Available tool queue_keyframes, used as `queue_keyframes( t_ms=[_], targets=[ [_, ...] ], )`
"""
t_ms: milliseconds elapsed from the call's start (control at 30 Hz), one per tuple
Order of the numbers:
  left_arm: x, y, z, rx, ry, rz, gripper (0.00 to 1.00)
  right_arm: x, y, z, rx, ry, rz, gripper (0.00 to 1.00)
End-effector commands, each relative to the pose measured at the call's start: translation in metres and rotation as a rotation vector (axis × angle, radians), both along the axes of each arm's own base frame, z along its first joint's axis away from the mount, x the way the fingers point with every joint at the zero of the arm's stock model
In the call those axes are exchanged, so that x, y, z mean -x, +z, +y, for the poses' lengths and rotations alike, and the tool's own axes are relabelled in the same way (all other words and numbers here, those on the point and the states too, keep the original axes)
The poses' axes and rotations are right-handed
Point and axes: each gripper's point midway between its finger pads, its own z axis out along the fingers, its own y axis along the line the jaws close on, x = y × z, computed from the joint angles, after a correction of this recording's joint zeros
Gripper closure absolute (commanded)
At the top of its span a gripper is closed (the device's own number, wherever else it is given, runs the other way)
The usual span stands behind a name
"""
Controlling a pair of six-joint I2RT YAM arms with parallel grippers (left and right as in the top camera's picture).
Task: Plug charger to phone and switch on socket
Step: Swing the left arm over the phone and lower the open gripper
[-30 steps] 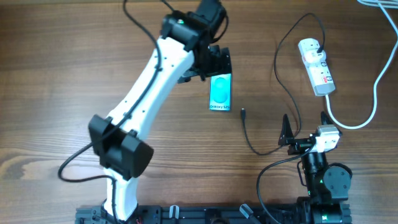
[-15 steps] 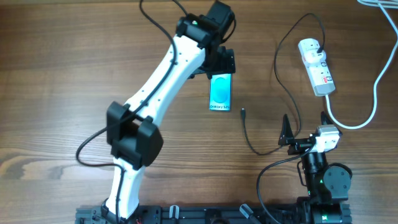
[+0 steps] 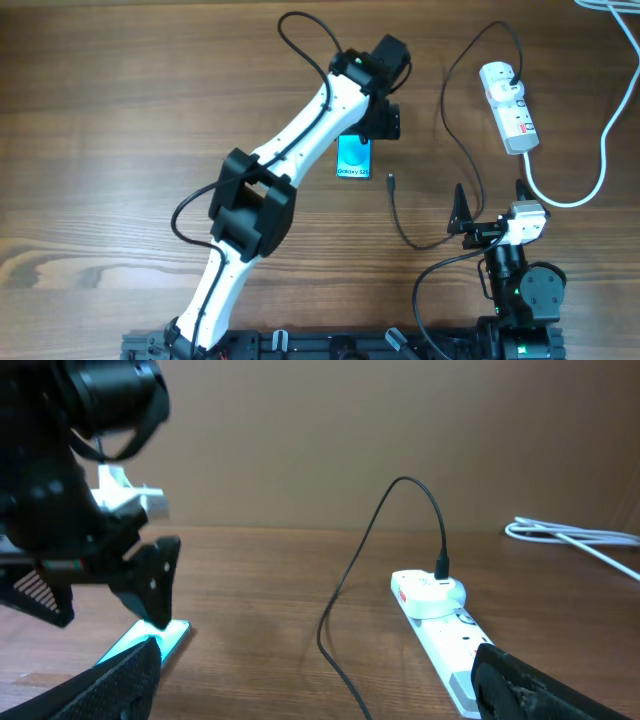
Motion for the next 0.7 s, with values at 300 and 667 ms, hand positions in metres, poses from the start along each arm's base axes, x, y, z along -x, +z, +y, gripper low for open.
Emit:
queue_keyframes(
  t_ms=[300, 667],
  targets=[
    [-0.009, -0.039, 0.012, -0.038, -0.103, 0.055, 0.00, 0.000, 0.001, 0.002, -0.007, 0.008, -0.005, 0.00],
    [-0.005, -0.057, 0.008, -0.027, -0.069, 0.096, 0.00, 0.000, 0.001, 0.002, -0.007, 0.008, -0.005, 0.00]
  ],
)
